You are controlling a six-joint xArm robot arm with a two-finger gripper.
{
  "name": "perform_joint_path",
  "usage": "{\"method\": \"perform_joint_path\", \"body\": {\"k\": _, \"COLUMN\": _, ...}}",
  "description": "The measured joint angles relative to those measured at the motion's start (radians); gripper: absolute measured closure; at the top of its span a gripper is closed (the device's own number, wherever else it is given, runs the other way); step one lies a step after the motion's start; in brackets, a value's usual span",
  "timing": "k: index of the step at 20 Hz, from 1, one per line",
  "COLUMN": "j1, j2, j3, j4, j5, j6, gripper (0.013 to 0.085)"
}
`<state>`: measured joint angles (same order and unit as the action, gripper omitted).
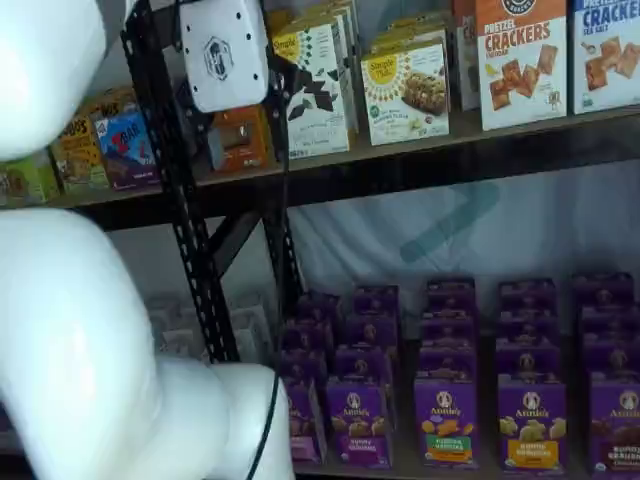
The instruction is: Pick up the purple box with a pink patch in the middle, on the bottom shelf, the first box from the left
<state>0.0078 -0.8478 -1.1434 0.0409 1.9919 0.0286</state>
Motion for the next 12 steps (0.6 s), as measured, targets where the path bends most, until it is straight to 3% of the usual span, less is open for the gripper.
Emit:
{"method": "perform_joint_path", "body": {"k": 2, "j1": 0.026, "j2": -0.024, "j3": 0.022, "j4": -0.029, "j5": -0.041, "j6": 0.013, "gripper": 0.013}}
{"method": "perform_joint_path", "body": {"k": 12, "j1": 0.054, "j2": -0.043, "j3": 0.072, "j4": -0.053, "j5": -0.084, "j6": 0.035, "gripper": 0.013}}
